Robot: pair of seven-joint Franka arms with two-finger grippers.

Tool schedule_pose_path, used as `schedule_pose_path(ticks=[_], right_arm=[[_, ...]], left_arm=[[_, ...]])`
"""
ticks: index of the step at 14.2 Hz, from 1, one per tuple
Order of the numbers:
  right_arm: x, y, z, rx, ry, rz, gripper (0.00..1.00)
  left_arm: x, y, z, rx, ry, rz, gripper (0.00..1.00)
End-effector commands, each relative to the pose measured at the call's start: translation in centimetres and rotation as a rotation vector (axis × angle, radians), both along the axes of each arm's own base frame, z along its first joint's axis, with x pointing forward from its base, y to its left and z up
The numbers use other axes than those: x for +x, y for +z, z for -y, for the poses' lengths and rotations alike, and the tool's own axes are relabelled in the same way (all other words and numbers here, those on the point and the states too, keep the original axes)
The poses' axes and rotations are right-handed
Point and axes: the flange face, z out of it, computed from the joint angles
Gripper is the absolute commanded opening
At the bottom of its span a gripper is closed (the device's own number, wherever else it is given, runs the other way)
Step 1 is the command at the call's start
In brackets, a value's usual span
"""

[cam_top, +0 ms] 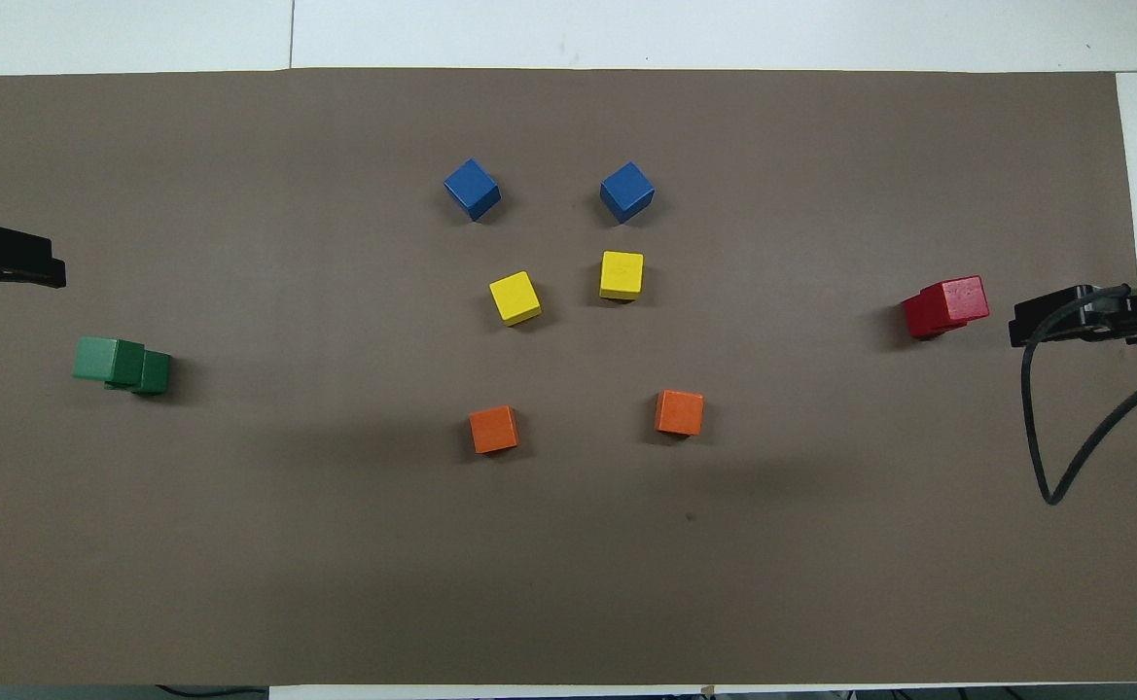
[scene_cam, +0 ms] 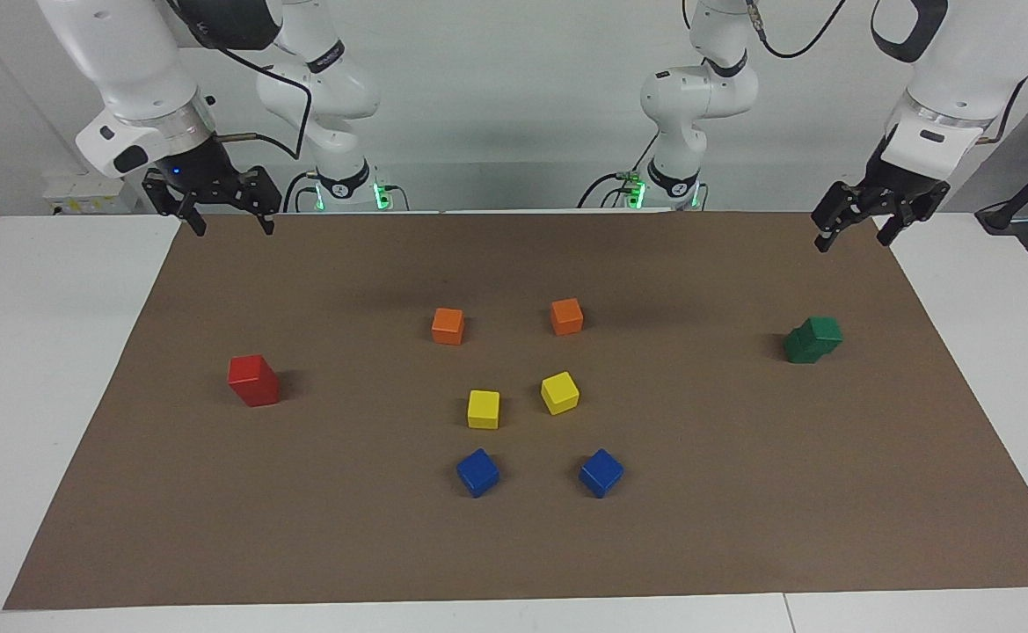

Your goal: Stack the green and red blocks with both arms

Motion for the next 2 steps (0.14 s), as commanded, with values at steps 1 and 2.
schedule_pose_path(ticks=[1,2], right_arm=[[-0.41,0.02,0.09,-0.006,-0.012,-0.012,1.00],[-0.41,0.02,0.09,-0.006,-0.012,-0.012,1.00]], left_arm=[[-0.64,0.05,-0.01,0.000,-0.011,0.013,1.00],[-0.65,0.11,-0.01,0.000,-0.011,0.013,1.00]])
